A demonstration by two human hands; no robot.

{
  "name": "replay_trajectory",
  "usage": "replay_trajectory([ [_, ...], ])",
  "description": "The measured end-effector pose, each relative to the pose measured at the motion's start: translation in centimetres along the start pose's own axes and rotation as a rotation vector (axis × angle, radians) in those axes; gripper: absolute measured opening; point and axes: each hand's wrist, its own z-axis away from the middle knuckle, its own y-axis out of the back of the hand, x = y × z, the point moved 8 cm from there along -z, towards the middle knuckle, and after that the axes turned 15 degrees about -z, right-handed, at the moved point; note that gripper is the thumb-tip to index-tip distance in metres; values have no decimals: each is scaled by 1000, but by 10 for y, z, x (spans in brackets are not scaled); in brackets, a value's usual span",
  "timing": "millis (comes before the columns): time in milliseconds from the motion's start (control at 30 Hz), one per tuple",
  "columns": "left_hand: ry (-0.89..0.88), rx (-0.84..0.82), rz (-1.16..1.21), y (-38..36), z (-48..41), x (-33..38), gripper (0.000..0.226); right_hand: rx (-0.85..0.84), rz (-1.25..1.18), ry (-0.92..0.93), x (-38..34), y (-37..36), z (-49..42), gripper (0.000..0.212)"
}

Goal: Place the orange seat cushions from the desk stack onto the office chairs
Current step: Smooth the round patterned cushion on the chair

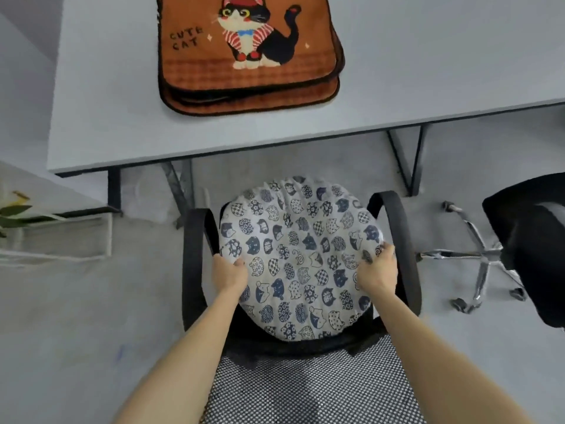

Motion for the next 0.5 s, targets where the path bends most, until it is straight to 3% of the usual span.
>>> replay_trajectory([
  [133, 62, -27, -33, -42, -13, -35, 46, -67, 117, -142, 58, -23, -24, 57],
  [300, -27, 28, -121, -54, -35, -41, 69, -95, 250, -318, 100, -28, -51, 58],
  [500, -60, 122, -142, -49, -46, -36, 64, -171, 268, -425, 113, -42, -57, 72],
])
